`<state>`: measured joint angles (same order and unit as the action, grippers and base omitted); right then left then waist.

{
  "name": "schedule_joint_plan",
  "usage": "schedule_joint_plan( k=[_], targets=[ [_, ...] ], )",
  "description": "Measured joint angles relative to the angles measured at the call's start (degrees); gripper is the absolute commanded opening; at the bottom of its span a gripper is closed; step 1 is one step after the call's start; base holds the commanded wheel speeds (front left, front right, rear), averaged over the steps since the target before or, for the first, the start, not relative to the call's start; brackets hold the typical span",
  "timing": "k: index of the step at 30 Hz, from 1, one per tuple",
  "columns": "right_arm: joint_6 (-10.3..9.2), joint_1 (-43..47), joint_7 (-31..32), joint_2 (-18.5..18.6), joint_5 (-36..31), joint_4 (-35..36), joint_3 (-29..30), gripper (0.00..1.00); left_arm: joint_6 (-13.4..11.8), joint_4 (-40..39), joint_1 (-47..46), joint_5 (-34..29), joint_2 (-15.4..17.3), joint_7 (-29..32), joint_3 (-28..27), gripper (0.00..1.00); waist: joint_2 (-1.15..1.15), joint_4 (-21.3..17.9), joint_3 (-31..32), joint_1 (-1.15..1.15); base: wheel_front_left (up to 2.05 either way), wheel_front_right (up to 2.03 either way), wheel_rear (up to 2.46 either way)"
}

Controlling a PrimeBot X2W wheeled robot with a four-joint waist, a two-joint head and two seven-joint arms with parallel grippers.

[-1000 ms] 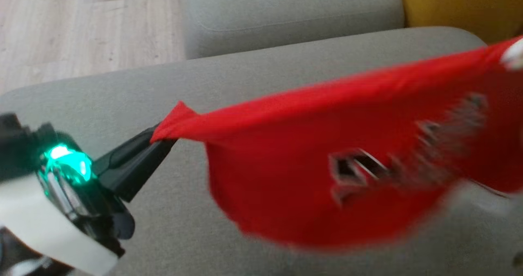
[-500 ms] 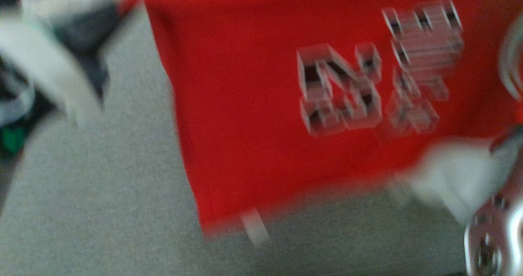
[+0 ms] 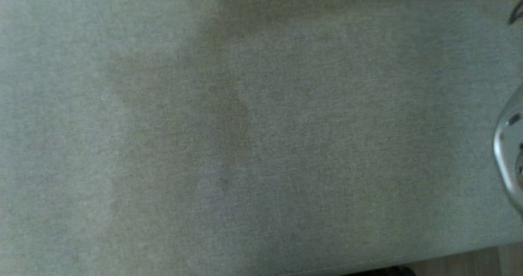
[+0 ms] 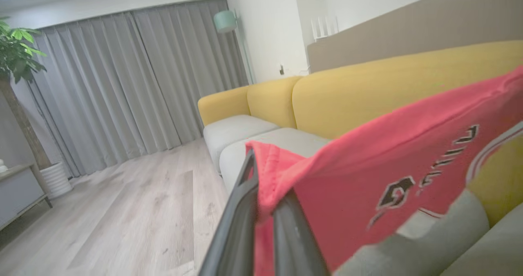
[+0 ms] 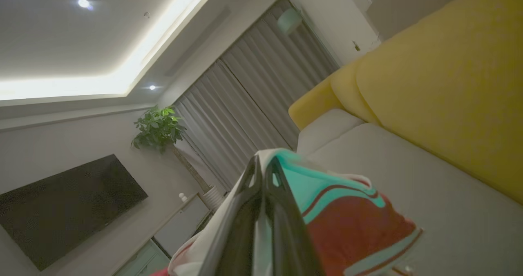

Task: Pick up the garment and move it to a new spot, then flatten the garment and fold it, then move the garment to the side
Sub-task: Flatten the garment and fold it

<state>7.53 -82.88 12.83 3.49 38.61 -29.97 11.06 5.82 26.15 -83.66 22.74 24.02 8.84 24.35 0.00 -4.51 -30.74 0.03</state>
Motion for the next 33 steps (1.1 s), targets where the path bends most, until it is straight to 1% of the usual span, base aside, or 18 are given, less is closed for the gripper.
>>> schedule_joint_plan(
  k=[3,5,6,9,14,18,21,25,26,27,29,31,32,33],
  targets=[
    [0.0,3.82,-1.62,0.01,1.11,-0.86,-2.16,0.0,0.55,4.75,2.09,0.1,-0.85,-5.38,1.19,0.0,0.0,0.01,-1.59,0.0,0.0,0.0,0.0],
    [0.0,10.15,-2.1,-0.01,1.23,1.11,-4.27,0.0,0.87,5.6,6.04,1.27,-1.23,-8.54,2.23,0.0,0.0,0.01,-1.28,0.0,0.0,0.0,0.0],
    [0.0,14.27,-2.31,-0.02,1.66,2.57,-4.94,0.0,1.27,5.57,8.75,1.3,-1.01,-9.81,3.39,0.0,0.0,0.01,-0.79,0.0,0.0,0.0,0.0],
    [0.0,28.45,-2.12,-0.02,2.32,8.2,-5.79,0.0,1.32,4.2,19.1,2.46,0.3,-12.27,5.86,0.0,0.0,-0.07,1.33,-0.05,0.0,0.0,0.0],
    [0.0,51.49,1.57,-0.25,0.51,18.62,-5.78,0.0,1.09,-2.66,39.39,4.42,4.42,-12.39,9.88,0.0,0.0,-0.13,5.69,-0.05,0.0,0.0,0.0],
    [0.0,66.18,4.3,-0.82,0.03,26.28,-4.09,0.0,-3.52,-10.46,54.05,4.43,7.14,-11.09,12.15,0.0,0.01,0.12,9.44,-0.06,0.0,0.0,0.0],
    [0.0,76.25,5.44,-0.9,0.16,32.3,-1.94,0.0,-7.65,-17.34,63.28,4.81,8.06,-9.96,13.03,0.0,0.01,0.72,11.97,-0.06,0.0,0.0,0.0],
    [0.0,89.58,5.94,-1.09,1.01,38.88,-0.87,0.0,-15.15,-25.92,75.53,5.8,9.69,-9.16,13.11,0.0,0.01,1.47,13.76,-0.05,0.0,0.0,0.0],
    [0.0,94.71,5.92,-1.16,2.33,41.09,-0.83,0.0,-18.05,-29.83,81.78,6.42,10.33,-8.17,13.48,0.0,0.01,1.4,13.63,-0.05,0.0,0.0,0.0],
    [0.0,96.87,5.92,-1.18,3.31,42.0,-1.0,0.0,-19.12,-31.89,84.65,6.93,10.57,-7.6,14.01,0.0,0.01,1.35,13.41,-0.04,0.0,0.0,0.0],
    [0.0,100.1,5.91,-1.25,4.12,43.8,-1.3,0.0,-19.98,-36.3,88.8,8.42,10.84,-6.32,14.85,0.0,0.01,1.34,12.87,-0.04,0.0,0.0,0.0],
    [0.0,101.17,6.06,-1.27,5.3,44.74,-1.25,0.0,-19.96,-40.03,90.02,9.21,11.73,-4.28,15.08,0.0,0.01,1.44,12.34,-0.03,0.0,0.0,0.0],
    [0.0,100.93,6.86,-1.29,5.33,45.07,-1.12,0.0,-19.74,-41.55,89.62,10.62,12.11,-3.15,14.81,0.0,0.01,1.56,12.15,-0.03,0.0,0.0,0.0],
    [0.0,100.31,7.87,-1.29,5.2,45.37,-1.1,0.0,-18.81,-42.42,88.83,12.2,12.48,-2.14,14.49,0.0,0.01,1.69,11.98,-0.03,0.0,0.0,0.0]
  ],
)
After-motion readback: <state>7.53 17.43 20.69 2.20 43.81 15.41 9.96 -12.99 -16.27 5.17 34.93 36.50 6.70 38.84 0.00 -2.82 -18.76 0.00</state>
